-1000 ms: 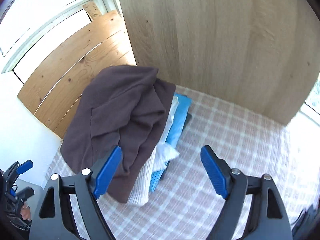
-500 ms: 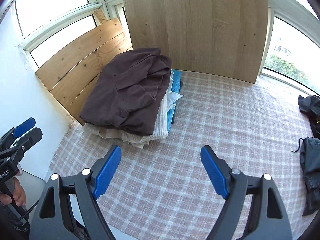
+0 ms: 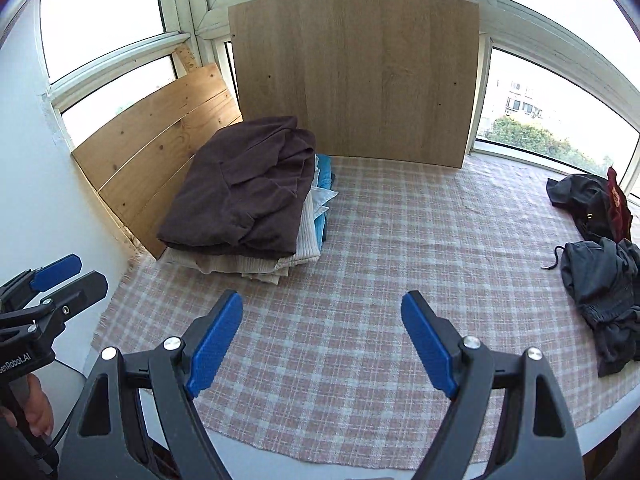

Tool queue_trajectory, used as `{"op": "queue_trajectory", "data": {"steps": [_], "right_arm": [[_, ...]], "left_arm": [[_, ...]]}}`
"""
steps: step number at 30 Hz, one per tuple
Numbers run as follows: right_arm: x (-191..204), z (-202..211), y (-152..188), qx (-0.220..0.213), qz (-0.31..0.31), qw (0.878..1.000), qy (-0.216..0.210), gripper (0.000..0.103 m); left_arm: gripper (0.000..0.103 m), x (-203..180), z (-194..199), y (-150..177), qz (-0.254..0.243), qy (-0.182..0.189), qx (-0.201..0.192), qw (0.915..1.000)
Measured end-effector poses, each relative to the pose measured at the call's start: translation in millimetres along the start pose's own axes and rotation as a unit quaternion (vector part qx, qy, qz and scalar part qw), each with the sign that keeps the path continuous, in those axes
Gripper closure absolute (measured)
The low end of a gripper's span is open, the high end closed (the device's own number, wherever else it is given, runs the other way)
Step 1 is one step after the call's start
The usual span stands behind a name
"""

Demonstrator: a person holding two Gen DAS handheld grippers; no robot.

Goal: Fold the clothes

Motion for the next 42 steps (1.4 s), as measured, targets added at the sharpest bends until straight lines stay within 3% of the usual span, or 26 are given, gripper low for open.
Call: {"op": "queue_trajectory", "data": {"steps": [14,28,37,42], "right_arm": [[-2,5,13,0.001,-0.007,1.0,-0.002,0.022],[-3,6,19,0.004,0.001,0.999,0.039,0.022],[-5,2,21,0.015,0.008,0.999,0.037,0.022],[-2,2,21,0.011,0.011,0.999,0.044,0.022]], "left_arm": [[0.027,-9,12,12,-0.006,0.005,0.002,1.0],[0.027,-8,8,17,0.005,-0.007,0.01,0.9999],[0.027,-9,3,19,0.005,-0.009,0.02,0.9997],[0.027,-12,4,21,0.0,-0.028,0.014,0.9995]]}}
Point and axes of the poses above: each gripper's, at about its wrist camera, not at the fingertips, and z roughly against the way its jaws point, x to its left, y to its underside, the point moved 1 cm from there along -z, roughly the way its jaws point, and after that the axes turned 14 degrees about x, right-handed, at the moved point
